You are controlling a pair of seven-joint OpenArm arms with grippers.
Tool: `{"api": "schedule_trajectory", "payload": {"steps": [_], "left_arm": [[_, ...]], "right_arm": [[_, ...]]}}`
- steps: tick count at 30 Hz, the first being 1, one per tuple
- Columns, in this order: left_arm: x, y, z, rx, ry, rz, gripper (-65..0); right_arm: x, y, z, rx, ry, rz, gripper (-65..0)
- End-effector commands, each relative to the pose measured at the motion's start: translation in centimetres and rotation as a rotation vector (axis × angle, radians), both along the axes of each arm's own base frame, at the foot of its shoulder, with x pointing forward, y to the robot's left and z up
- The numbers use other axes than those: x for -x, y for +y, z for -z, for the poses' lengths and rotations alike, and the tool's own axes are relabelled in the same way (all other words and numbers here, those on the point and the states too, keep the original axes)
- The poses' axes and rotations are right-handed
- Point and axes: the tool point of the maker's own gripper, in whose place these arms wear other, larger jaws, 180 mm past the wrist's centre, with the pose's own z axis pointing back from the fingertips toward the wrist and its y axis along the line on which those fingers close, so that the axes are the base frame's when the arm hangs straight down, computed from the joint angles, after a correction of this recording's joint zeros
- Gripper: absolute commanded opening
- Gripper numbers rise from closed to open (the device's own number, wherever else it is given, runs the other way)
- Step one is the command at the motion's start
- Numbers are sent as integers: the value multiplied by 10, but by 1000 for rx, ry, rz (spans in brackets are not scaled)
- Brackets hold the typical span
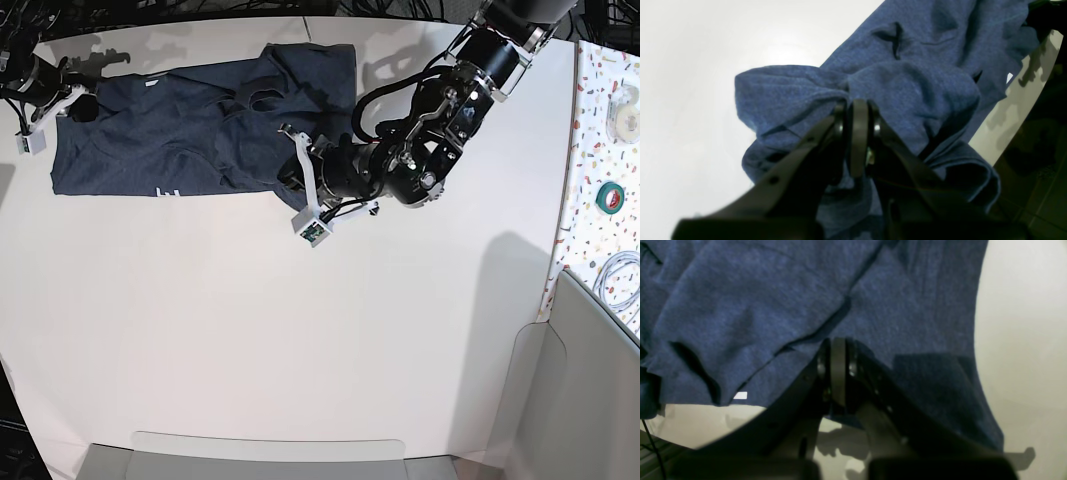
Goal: Layout the t-shirt on the table in an organized manner, then fold the t-shirt properly
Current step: 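Lower the folded end onto the strip with the left gripper, then push the folded section with the left gripper to square its edge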
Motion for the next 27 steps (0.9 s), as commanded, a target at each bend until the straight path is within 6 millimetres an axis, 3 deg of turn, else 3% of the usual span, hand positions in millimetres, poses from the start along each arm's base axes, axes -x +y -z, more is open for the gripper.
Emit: {"api": "schedule_trajectory", "payload": {"steps": [1,7,17,22,27], "left_arm": [[-9,-5,-16,40,-61,21,-650],[4,-15,-23,61,-159,217,-650],[-13,-7,-54,152,-355,329,-650],[-3,-9,-61,186,-399,435,-650],[11,-6,-69,283,-338,454,-650]], "right_arm": [[-7,-4,-10,15,-36,-4,-644],[-6,-5,-9,13,-34,-2,-644],[-6,-4,-9,14,-34,-4,-644],[-7,-3,-9,12,-34,-8,-644],[-12,15,-3,-9,-21,-65,-644]]}}
